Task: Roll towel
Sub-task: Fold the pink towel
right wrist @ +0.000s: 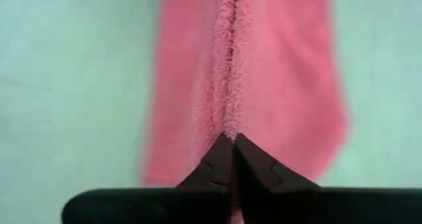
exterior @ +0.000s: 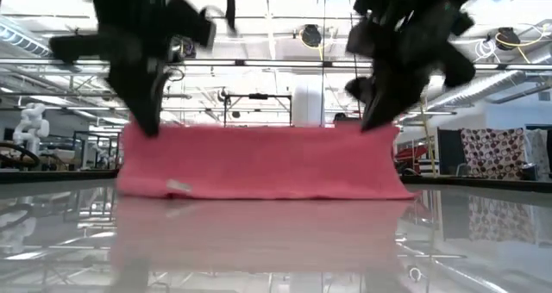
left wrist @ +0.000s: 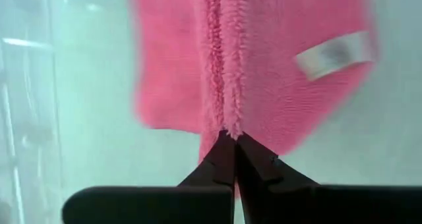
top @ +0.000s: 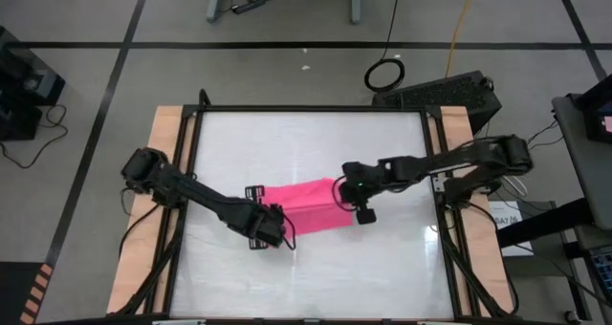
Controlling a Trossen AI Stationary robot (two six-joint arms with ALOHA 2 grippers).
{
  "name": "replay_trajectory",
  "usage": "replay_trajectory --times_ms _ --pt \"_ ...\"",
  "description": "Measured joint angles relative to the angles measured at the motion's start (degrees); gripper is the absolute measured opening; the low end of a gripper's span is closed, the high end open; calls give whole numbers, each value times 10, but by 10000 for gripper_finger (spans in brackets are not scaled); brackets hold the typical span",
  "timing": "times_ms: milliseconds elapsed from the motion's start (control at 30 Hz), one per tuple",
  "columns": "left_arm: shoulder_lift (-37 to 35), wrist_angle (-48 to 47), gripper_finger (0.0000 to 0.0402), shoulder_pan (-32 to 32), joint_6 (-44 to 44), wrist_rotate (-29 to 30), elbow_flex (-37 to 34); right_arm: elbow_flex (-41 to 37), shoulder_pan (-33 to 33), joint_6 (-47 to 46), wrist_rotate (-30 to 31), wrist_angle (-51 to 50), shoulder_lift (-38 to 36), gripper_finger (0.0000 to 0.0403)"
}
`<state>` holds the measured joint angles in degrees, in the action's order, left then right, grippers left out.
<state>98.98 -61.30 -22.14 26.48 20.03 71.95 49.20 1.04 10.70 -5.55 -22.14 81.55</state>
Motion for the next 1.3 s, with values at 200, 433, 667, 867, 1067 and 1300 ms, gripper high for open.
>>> replay_trajectory --times_ms 200,433,667,867,1067,1300 --pt "-48 0 3 -17 -4 2 61 54 54 -39 -8 -72 -98 0" --pt "-58 13 2 -73 -16 -1 127 87 146 -112 -56 -107 -129 0" --pt "-56 91 2 -110 -28 -63 129 87 235 -159 -84 -54 -94 0" --pt "-36 69 2 -88 -48 -49 129 87 233 -146 -8 -74 -68 0" --pt "44 31 15 -26 -51 2 129 55 163 -147 79 -104 -7 13" --pt "140 -48 121 23 -53 77 129 16 83 -124 113 -107 64 132"
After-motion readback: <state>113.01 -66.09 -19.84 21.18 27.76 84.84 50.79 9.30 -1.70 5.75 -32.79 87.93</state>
